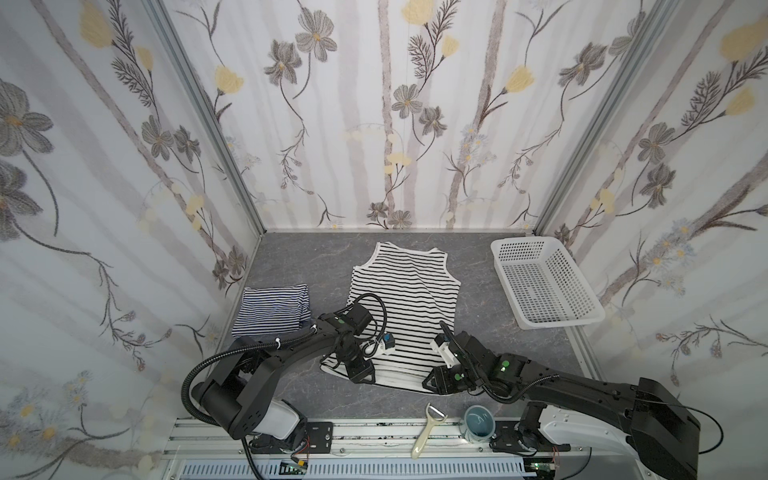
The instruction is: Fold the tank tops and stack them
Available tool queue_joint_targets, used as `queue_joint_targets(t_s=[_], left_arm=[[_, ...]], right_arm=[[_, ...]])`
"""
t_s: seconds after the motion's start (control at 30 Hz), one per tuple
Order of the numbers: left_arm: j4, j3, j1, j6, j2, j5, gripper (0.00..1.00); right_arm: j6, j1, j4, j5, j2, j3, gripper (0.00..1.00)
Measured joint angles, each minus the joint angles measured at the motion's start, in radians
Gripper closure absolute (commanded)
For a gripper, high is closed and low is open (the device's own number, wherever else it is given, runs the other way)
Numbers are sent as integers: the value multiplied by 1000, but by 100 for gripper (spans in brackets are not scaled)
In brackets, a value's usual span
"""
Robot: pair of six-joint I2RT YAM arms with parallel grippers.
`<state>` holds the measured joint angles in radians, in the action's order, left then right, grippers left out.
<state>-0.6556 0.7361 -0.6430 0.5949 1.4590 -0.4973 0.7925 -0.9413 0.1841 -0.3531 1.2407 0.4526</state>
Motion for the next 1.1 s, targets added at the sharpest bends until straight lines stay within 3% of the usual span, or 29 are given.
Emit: queue_joint_targets(t_s=[0.3, 0.47, 0.87, 1.1], left_arm=[[-26, 14, -17, 3, -18, 12, 55], [-29, 55, -11, 4, -48, 34, 55], [1, 108, 105, 3, 6, 29, 54], [12, 129, 121, 0, 60, -5, 54]], right_arm=[[2, 157, 9, 61, 5, -2, 57], [-19, 162, 10, 60, 77, 1, 44], [-27, 77, -81, 15, 212, 27, 43], [-27, 25, -97, -6, 236, 39, 44]])
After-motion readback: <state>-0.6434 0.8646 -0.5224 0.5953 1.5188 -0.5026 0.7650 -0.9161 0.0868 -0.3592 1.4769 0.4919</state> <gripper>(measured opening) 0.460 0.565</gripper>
